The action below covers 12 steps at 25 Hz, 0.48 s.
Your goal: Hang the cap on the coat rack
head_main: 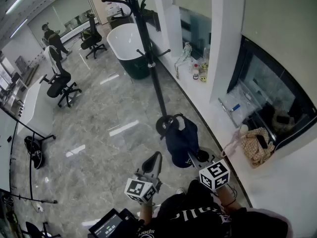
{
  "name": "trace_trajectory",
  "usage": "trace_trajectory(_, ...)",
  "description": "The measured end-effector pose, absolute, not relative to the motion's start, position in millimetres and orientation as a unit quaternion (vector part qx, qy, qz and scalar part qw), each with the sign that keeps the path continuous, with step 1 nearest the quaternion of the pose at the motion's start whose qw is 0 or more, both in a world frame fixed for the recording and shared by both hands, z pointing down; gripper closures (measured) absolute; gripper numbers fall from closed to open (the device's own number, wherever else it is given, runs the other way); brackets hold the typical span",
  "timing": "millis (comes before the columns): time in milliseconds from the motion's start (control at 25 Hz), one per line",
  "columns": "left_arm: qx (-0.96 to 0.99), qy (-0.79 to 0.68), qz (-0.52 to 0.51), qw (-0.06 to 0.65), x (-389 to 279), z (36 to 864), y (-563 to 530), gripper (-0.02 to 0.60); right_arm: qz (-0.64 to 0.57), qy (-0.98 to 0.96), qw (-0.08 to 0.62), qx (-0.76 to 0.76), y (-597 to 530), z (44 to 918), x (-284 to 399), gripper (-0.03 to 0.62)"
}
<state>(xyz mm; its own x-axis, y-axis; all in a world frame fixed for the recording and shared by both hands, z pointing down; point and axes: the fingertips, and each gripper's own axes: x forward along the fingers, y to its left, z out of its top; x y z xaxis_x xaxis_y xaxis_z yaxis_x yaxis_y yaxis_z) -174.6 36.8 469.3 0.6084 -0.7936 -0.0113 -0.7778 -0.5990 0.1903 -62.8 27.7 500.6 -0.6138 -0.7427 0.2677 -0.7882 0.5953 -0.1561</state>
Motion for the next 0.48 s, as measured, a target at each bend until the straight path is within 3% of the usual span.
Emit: trace_trajectory(480, 0.883, -0.458, -0.045, 0.091, -171.1, 473.9, -27.9, 0.577, 0.138, -0.886, 0.089, 0.434, -48.7, 504.5, -43.1, 0.560)
